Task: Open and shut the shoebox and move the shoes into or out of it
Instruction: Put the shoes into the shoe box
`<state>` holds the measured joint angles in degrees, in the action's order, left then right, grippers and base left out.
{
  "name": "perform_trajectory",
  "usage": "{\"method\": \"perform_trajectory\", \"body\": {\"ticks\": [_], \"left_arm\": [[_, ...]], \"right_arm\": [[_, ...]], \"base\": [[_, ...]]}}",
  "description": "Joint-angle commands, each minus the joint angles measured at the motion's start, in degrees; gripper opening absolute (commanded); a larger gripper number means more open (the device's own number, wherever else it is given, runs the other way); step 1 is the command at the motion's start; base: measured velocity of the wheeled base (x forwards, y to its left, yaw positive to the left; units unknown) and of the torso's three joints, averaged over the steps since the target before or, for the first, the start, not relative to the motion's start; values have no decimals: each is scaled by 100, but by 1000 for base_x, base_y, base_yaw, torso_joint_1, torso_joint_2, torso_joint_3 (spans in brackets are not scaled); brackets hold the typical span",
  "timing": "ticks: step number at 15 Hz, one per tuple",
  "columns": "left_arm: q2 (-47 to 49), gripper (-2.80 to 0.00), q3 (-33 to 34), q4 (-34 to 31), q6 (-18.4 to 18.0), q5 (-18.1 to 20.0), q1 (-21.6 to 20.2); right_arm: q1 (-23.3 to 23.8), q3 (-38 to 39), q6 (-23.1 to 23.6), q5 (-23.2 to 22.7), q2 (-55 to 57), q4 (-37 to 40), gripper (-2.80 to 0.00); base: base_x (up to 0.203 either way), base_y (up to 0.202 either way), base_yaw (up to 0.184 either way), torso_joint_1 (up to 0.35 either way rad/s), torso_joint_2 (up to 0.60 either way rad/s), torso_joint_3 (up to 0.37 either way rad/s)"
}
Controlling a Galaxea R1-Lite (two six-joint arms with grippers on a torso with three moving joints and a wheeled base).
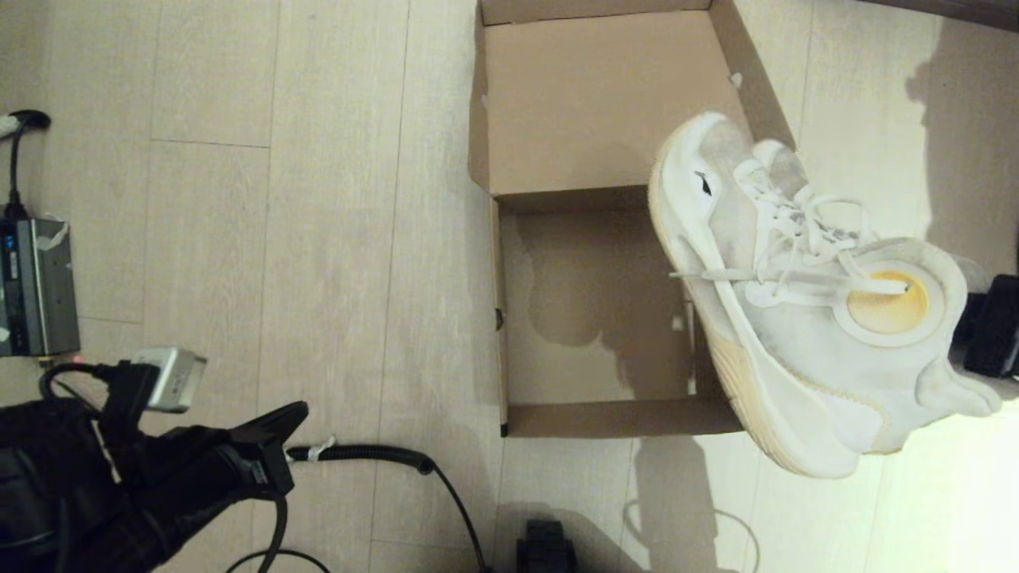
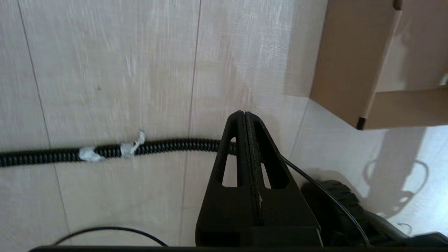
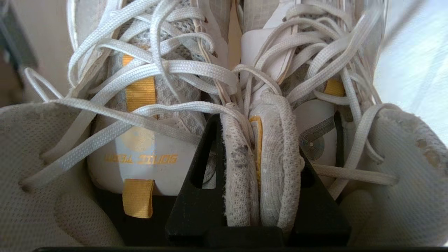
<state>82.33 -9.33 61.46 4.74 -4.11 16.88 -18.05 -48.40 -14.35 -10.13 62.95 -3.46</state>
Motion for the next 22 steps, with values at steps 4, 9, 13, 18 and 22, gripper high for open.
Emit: {"method": "perform_trajectory", "body": {"ticks": [4,9,13,18,22], "left_arm": [[348,-280,-237,32,-67,-3,-1],[486,-280,-357,41,-87,6,-1],[477,-280,-323,42,-79,6,-1],[439,-280,-303,59,-87,21,-1],[433,-280,-280,59,-71,24,-1]], "right_arm": [[-422,111,20,711,519,-42,-280],[-731,530,8,1201,1343,-1449,-280],[-1056,645,16,1670,1832,-1895,-280],[-1303,721,51,2117,2512,-2632,-280],[-1315,974,443,2392,3478,-4407,-280]], "base": [[0,0,0,0,0,0],[0,0,0,0,0,0],[0,0,0,0,0,0],[0,0,0,0,0,0],[0,0,0,0,0,0]]}}
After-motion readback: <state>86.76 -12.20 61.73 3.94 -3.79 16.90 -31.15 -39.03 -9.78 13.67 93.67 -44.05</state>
